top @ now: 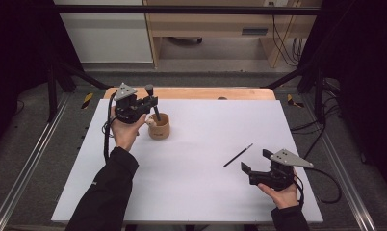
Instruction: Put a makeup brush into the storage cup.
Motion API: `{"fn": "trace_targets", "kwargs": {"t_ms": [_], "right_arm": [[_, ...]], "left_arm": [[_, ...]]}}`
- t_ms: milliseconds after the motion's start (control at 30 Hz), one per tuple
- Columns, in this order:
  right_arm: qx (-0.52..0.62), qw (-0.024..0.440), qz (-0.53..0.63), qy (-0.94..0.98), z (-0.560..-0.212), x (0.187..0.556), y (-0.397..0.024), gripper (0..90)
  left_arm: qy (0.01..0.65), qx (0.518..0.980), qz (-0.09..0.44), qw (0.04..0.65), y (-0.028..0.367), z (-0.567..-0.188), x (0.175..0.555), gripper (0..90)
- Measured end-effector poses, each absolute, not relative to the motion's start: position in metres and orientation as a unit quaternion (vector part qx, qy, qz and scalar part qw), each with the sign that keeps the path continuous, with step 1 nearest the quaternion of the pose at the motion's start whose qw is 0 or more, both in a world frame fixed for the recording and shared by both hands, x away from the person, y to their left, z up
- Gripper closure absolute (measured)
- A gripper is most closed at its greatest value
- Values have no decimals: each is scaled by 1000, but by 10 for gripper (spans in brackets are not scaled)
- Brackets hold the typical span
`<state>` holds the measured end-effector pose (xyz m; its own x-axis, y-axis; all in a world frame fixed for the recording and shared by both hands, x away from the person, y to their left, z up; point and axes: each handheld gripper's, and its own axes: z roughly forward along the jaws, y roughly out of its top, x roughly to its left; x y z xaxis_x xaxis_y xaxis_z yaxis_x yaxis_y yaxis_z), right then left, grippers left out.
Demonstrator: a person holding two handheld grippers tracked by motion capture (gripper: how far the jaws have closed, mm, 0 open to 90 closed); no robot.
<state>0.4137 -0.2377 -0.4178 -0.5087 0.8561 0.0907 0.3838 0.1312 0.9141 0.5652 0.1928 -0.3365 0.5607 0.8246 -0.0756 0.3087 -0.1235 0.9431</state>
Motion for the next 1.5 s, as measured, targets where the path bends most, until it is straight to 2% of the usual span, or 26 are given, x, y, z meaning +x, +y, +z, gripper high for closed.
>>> {"fn": "trace_targets", "kwargs": {"t_ms": [600, 1500], "right_arm": [[438, 237, 494, 713, -418, 414, -236, 67], [435, 235, 492, 716, -419, 415, -235, 67]], "left_arm": [[424, 713, 245, 502, 196, -362, 583, 771], [426, 731, 227, 482, 187, -394, 585, 770]]}}
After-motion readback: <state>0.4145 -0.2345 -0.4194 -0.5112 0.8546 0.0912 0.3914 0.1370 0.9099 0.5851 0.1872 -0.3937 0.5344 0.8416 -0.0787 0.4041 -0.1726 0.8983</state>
